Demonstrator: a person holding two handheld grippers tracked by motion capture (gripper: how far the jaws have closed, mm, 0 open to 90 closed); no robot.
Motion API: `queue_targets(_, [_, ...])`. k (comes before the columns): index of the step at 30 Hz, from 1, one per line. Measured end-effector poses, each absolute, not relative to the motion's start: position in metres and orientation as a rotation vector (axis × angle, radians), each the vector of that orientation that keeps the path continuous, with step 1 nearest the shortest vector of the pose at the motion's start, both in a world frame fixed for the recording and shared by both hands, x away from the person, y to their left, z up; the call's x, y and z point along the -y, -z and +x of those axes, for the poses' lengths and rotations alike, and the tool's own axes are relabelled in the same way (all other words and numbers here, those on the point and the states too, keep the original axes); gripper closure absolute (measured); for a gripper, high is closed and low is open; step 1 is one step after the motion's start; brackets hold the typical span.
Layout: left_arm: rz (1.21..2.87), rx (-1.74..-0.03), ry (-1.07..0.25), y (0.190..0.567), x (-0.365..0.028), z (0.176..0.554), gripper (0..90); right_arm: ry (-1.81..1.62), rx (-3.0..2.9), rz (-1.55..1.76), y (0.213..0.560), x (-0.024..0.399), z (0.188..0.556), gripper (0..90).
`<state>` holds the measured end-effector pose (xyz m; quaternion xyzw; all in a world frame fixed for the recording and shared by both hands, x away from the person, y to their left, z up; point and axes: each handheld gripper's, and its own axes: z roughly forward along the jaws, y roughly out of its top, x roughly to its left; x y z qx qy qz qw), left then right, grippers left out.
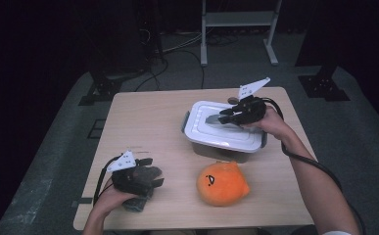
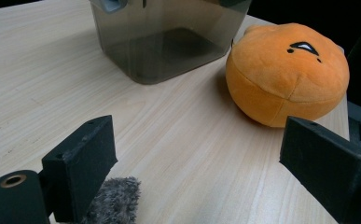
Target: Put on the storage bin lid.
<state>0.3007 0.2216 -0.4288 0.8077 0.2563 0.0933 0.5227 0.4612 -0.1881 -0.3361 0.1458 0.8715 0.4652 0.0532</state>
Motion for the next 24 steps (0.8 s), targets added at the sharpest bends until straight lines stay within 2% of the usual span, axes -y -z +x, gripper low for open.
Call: queue_targets(24, [1.942, -0.608, -0.227, 0.4284, -0.2219, 0.3004, 9.7, -1.431, -2.647, 0.436, 0.3374, 0.183, 0.4528, 65.7])
